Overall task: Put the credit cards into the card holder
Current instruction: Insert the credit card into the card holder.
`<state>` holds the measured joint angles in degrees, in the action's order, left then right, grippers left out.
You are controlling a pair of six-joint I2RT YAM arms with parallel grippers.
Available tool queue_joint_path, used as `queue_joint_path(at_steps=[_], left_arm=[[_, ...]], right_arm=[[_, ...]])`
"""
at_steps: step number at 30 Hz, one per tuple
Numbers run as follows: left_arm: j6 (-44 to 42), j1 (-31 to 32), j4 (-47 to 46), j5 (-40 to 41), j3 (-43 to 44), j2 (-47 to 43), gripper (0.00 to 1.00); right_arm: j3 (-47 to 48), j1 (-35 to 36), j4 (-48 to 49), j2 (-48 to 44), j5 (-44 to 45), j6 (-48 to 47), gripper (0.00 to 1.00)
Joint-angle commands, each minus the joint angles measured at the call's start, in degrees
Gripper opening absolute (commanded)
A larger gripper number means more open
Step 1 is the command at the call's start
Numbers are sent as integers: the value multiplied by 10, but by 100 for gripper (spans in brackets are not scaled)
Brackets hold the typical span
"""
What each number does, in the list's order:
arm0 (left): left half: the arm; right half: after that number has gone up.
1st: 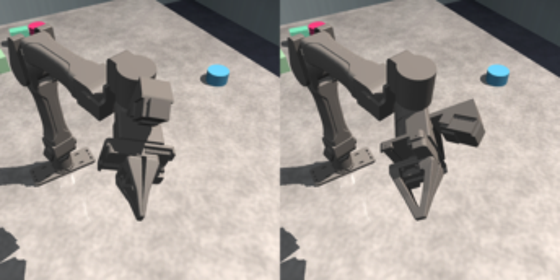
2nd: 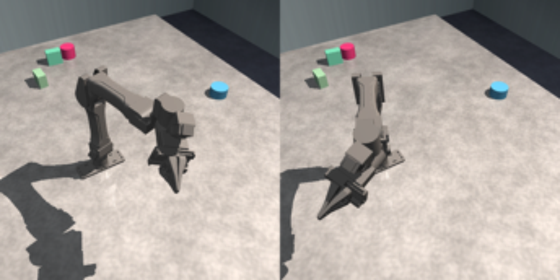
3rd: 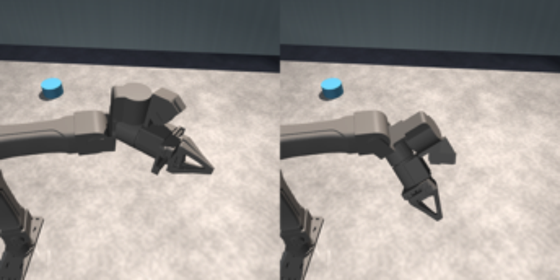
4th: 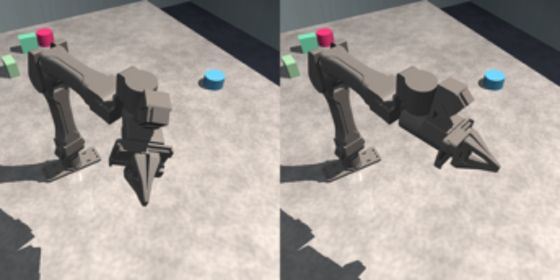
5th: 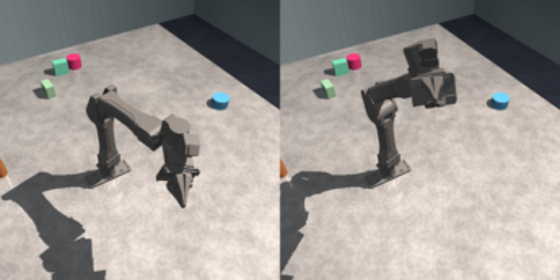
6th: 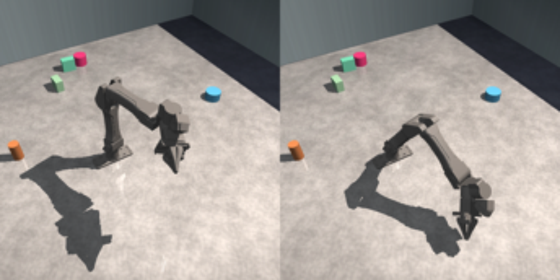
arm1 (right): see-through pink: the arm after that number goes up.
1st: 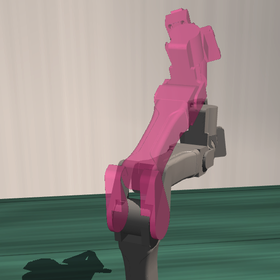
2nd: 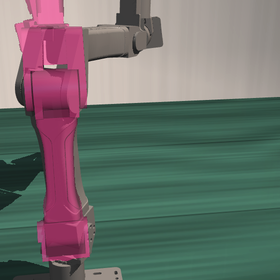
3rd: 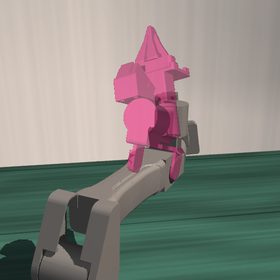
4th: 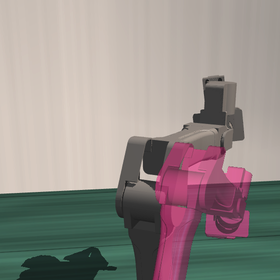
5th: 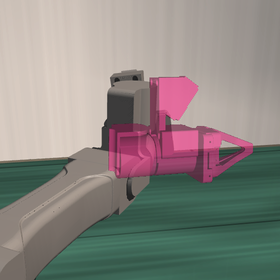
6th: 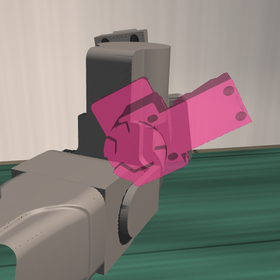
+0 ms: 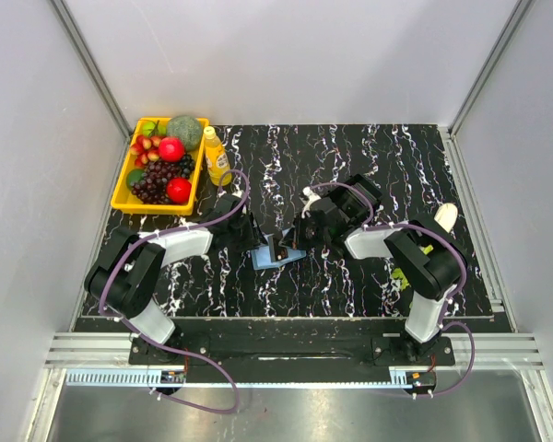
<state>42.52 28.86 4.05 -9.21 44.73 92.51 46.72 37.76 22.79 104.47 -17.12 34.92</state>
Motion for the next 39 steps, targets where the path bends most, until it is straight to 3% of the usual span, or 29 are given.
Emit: queue_joint_path(at_steps=[1, 13, 16, 22, 24, 27, 32, 36, 39], left_arm=[[-14, -5, 69, 59, -21, 30, 42], [5, -5, 39, 52, -46, 10, 46], [9, -5, 32, 46, -52, 12, 46], [12, -6, 33, 50, -61, 4, 46], [9, -6, 36, 50, -60, 3, 46], [9, -5, 39, 53, -61, 6, 45], [7, -6, 41, 52, -58, 12, 44], [7, -5, 39, 49, -57, 10, 44], [6, -5, 40, 48, -58, 9, 43]], right_arm=[[2, 20, -81, 0, -23, -53, 0], [32, 34, -111, 35, 4, -3, 1], [37, 36, -122, 38, 30, 9, 9], [36, 37, -143, 23, 56, 31, 15], [33, 36, -150, 11, 64, 35, 26], [29, 36, -150, -3, 58, 34, 27], [28, 36, -179, -29, 79, 25, 38], [31, 37, -192, -30, 79, 22, 32], [41, 36, -208, -23, 82, 20, 19]])
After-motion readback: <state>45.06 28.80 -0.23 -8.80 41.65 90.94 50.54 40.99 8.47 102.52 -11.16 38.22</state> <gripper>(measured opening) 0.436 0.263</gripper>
